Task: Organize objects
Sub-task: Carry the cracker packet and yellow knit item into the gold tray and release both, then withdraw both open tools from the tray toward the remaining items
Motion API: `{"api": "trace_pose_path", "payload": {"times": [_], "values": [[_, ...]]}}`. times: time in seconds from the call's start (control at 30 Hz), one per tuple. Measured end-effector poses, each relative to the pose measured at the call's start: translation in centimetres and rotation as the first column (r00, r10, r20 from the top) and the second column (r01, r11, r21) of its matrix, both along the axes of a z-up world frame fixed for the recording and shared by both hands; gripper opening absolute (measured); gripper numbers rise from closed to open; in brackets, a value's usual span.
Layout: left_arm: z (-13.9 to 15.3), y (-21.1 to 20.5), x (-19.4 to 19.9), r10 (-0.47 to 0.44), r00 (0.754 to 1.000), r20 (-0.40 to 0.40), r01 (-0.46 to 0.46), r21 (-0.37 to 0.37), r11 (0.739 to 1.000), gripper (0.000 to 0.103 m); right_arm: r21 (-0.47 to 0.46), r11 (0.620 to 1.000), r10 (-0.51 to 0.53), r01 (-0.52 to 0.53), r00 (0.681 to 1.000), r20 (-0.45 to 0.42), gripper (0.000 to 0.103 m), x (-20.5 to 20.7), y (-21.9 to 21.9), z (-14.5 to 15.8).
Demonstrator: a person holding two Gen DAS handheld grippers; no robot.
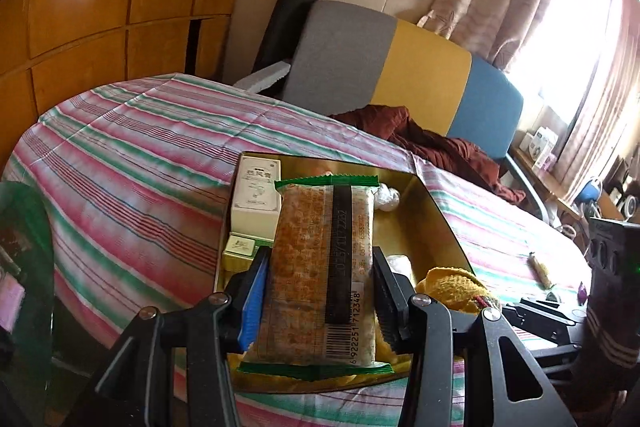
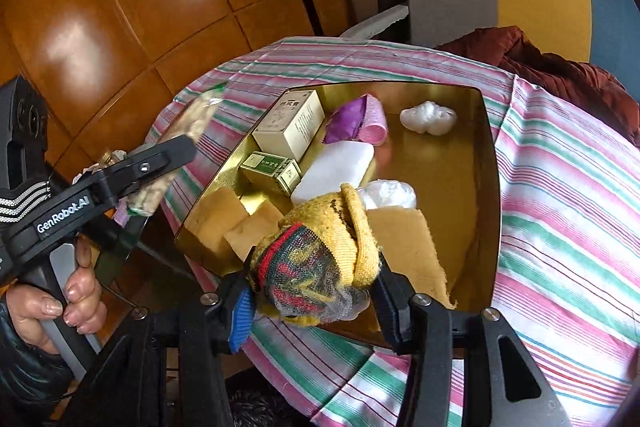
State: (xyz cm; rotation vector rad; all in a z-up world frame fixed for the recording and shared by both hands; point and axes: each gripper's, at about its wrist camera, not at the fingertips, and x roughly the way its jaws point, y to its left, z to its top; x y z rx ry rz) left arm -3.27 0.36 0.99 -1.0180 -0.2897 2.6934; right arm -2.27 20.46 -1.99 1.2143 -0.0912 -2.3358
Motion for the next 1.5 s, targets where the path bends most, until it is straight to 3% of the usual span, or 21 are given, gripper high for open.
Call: {"api": "trace_pose_path", "payload": {"times": [0.3, 0.37, 0.43, 0.53, 0.73, 0.87, 1.1, 1.5], "values": [[-0.2, 1.3, -2.6, -0.028, 1.000, 0.007, 0.028, 0.006, 1.000, 0.048, 0.010, 1.000, 0.013, -0.013, 1.000, 0.018, 0.051, -0.6, -0.7, -0.7], [-0.5, 1.6, -3.3, -0.021, 1.000, 0.010, 0.021, -0.004, 1.000, 0.049, 0.019, 1.000, 0.021, -0.021, 1.000, 0.015, 0.055, -0.7, -1.1, -0.9], [-0.7, 1.8, -4.0, -0.012, 1.000, 0.009, 0.012, -0.008, 1.000, 0.058, 0.041, 0.999, 0.014, -0.015, 1.000, 0.011, 0.064, -0.9, -1.4, -1.2], [-1.2, 1.8, -4.5, 0.012, 1.000, 0.023, -0.012, -0.003, 1.000, 0.059, 0.049, 0.999, 0.005, -0.006, 1.000, 0.014, 0.073, -1.0, -1.5, -1.7], [-1.5, 1.3, -3.2, 0.038, 0.999, 0.023, -0.037, -0.050, 0.998, 0.060, 0.036, 0.999, -0.006, 0.005, 1.000, 0.013, 0.075, -0.7, -0.8, -1.5], [-1.4, 1.2, -1.9, 0.050, 0.999, 0.000, -0.050, -0.099, 0.994, 0.065, 0.034, 0.999, -0.019, 0.019, 1.000, 0.002, 0.077, -0.4, -0.3, -1.0], [-0.2, 2.7, 0.1, 0.025, 0.998, -0.057, -0.034, -0.166, 0.986, 0.069, 0.053, 0.996, -0.073, 0.076, 0.996, -0.053, 0.082, 0.6, 0.7, 0.5], [1.1, 5.4, 1.8, -0.051, 0.996, -0.078, 0.034, -0.205, 0.978, 0.075, 0.086, 0.970, -0.221, 0.227, 0.972, -0.077, 0.082, 1.2, 5.0, 1.3]]}}
